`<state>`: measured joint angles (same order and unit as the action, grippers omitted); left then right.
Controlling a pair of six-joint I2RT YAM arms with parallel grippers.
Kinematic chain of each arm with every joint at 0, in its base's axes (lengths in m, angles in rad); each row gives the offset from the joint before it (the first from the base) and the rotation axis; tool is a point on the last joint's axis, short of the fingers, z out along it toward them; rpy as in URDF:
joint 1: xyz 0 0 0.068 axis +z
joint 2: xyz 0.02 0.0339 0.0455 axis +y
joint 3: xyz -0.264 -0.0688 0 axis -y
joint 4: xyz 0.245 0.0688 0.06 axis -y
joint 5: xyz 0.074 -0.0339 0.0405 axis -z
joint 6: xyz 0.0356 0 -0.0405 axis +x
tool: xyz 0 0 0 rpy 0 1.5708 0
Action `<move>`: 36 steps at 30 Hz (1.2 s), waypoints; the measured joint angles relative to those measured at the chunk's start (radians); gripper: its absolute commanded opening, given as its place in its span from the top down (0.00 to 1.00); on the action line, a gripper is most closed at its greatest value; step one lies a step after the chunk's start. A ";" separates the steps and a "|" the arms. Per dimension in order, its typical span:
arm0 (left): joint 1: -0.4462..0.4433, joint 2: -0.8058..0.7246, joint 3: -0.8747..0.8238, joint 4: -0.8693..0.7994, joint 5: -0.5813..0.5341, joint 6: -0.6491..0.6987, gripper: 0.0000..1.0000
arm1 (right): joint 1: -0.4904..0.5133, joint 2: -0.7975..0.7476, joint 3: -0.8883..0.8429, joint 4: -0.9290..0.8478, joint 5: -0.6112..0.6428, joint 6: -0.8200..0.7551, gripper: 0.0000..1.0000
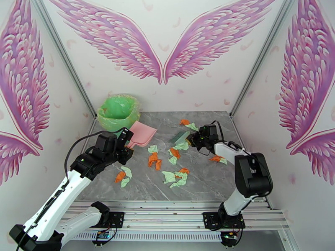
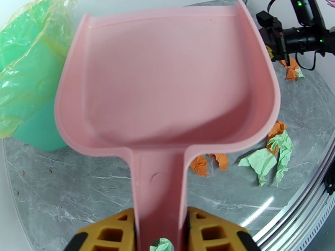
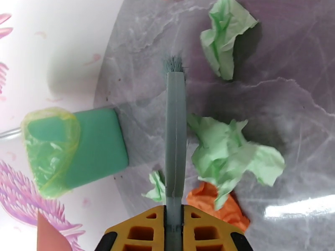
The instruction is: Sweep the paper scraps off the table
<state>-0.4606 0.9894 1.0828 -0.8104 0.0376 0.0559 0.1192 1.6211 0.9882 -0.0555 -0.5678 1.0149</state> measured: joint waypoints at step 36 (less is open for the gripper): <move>-0.006 0.021 0.000 0.001 0.008 -0.004 1.00 | -0.067 0.469 0.276 0.260 0.218 0.270 1.00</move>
<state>-0.4667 1.0100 1.0832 -0.8097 0.0460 0.0517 0.0525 2.0899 1.2644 0.2047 -0.3496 1.2850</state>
